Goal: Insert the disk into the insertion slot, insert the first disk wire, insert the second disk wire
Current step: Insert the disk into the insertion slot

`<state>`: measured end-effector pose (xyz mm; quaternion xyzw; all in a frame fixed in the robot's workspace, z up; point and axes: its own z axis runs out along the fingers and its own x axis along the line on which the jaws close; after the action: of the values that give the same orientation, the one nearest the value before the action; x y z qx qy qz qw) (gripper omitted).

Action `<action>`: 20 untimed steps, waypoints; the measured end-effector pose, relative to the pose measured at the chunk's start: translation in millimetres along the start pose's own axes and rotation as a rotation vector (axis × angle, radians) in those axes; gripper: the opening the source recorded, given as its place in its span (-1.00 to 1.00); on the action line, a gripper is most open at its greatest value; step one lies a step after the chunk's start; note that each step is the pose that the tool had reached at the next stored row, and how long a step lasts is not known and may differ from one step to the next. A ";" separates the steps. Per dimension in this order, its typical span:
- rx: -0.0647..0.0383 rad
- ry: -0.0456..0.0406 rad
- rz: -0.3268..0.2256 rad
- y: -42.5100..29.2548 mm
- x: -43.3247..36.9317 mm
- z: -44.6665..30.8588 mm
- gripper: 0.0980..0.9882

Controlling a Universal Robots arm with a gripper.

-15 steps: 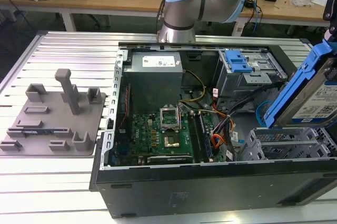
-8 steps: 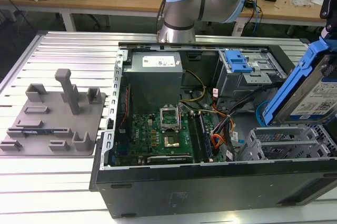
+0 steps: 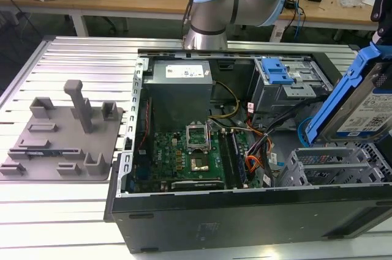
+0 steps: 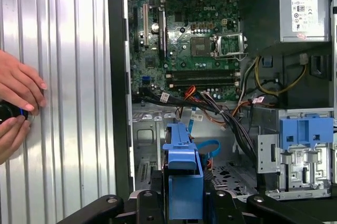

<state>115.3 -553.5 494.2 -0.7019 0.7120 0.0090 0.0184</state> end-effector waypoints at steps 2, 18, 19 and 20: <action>0.000 0.0000 -0.001 -0.1 0.1 3.0 -0.40; -0.008 -0.0001 -0.010 -2.9 0.6 17.6 -0.40; -0.009 0.0000 -0.011 -3.2 0.6 18.2 -0.40; -0.009 -0.0001 -0.011 -3.4 0.6 18.7 -0.40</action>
<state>118.9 -553.5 475.5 -0.7059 0.7080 0.0123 0.0152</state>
